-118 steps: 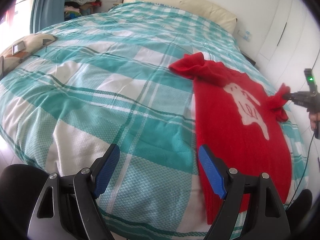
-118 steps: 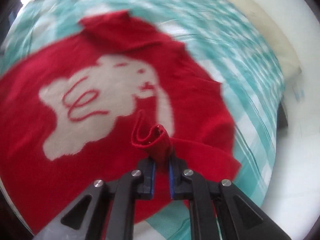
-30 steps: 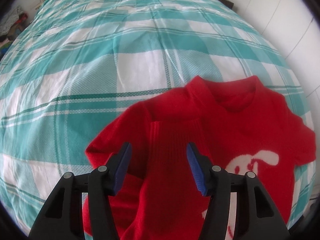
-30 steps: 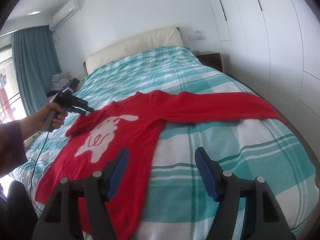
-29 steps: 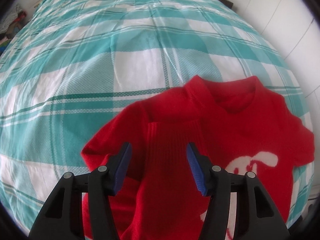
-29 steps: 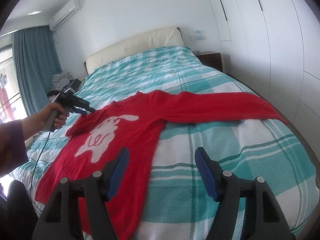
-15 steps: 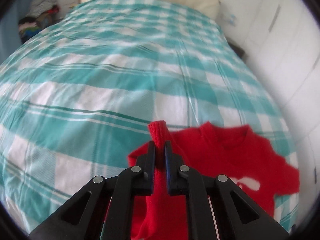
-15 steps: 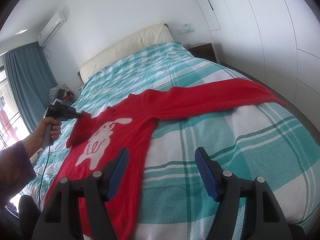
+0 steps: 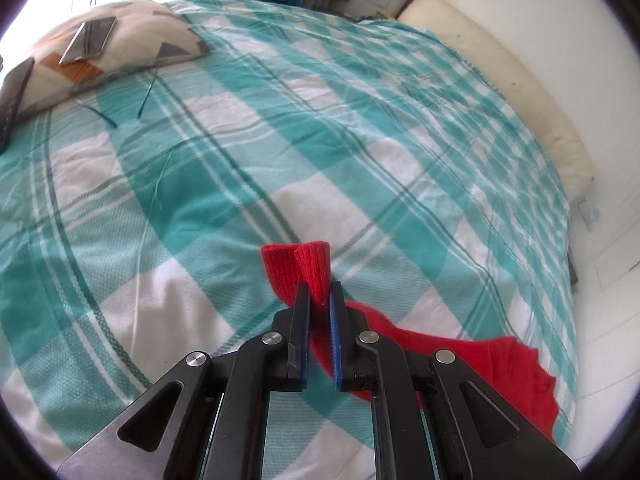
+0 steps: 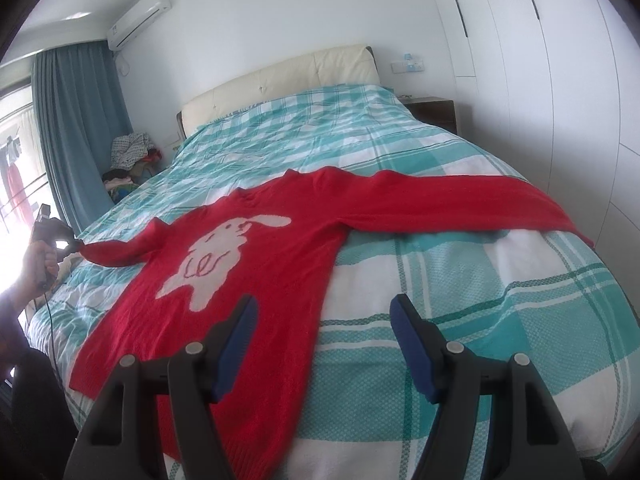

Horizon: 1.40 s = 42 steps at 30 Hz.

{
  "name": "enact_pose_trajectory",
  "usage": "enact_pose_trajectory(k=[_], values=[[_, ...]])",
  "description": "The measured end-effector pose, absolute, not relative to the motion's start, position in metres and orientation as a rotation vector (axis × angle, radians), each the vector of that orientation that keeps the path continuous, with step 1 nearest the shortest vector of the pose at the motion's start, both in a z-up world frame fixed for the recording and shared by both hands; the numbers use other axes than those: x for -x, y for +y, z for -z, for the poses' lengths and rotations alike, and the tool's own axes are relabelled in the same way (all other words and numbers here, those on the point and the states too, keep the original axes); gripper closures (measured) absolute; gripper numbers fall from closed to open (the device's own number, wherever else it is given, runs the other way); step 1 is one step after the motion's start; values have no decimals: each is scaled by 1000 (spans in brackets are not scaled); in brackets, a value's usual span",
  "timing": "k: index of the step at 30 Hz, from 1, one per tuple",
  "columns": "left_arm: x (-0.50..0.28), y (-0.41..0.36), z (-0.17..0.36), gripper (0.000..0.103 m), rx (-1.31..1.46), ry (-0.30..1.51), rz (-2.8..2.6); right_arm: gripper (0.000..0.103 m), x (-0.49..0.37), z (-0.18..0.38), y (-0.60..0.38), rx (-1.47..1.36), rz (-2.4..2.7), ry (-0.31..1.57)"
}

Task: Fold small clothes
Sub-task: 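Grasp the other sleeve cuff with the left gripper and pull it outward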

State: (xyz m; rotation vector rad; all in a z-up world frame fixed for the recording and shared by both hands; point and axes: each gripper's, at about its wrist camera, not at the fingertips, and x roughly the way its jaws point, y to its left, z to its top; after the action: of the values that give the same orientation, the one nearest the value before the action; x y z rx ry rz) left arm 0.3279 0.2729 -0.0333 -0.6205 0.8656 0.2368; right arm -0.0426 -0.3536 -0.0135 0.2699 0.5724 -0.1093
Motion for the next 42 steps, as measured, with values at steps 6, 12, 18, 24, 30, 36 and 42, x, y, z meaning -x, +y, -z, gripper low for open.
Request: enact_pose_trajectory(k=[6, 12, 18, 24, 30, 36, 42], values=[[-316, 302, 71, 90, 718, 854, -177, 35, 41, 16, -346, -230, 135, 581], [-325, 305, 87, 67, 747, 871, -55, 35, 33, 23, -338, -192, 136, 615], [-332, 300, 85, 97, 691, 863, -52, 35, 30, 27, -331, -159, 141, 626], [-307, 326, 59, 98, 616, 712, -318, 35, 32, 26, -334, -164, 153, 618], [-309, 342, 79, 98, 629, 772, -417, 35, 34, 25, -346, -213, 167, 606], [-318, 335, 86, 98, 548, 819, -441, 35, 35, 26, -352, -241, 178, 610], [-320, 338, 94, 85, 548, 887, -446, 35, 35, 26, -353, -243, 183, 614]])
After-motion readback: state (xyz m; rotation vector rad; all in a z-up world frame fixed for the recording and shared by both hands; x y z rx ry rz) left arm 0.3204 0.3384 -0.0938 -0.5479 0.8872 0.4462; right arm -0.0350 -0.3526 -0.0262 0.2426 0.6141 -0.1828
